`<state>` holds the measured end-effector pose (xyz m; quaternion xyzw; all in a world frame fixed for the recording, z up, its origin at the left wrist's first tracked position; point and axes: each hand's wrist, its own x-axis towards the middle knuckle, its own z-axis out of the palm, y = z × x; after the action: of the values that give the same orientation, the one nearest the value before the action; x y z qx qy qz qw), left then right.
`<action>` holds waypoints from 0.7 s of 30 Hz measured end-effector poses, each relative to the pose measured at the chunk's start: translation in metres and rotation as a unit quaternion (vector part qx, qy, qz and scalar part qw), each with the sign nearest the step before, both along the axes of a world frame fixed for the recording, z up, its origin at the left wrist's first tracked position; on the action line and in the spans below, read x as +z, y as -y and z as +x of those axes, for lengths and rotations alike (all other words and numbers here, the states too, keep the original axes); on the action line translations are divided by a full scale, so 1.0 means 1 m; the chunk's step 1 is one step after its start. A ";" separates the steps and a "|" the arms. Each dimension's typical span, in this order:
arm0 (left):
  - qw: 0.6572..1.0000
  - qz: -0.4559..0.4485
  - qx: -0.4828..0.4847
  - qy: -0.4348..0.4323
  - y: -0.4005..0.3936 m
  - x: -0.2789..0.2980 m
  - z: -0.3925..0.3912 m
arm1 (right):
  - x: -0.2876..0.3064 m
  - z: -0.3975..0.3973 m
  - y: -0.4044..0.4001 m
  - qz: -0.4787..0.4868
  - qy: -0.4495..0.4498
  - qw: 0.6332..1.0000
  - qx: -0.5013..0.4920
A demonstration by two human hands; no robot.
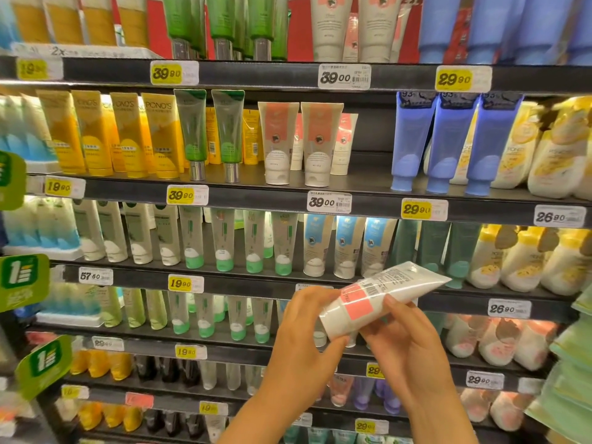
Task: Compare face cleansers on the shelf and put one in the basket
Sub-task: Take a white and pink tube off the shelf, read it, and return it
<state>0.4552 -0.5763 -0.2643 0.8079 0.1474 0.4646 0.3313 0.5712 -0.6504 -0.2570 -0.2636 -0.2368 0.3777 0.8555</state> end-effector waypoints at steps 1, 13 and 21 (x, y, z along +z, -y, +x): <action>0.999 -0.045 -0.010 0.009 0.001 0.000 0.000 | 0.001 0.000 0.001 -0.004 0.013 1.000 -0.002; 0.813 -0.519 -0.225 0.137 -0.006 0.016 0.001 | 0.023 0.005 -0.003 -0.074 0.147 0.985 -0.051; 0.738 -0.606 -0.268 0.128 -0.003 0.040 0.001 | 0.048 0.007 -0.012 -0.108 0.156 0.980 -0.056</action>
<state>0.4557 -0.5729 -0.2240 0.3754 0.1313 0.2683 0.8774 0.5786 -0.6383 -0.2093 -0.4226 -0.3100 0.3063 0.7946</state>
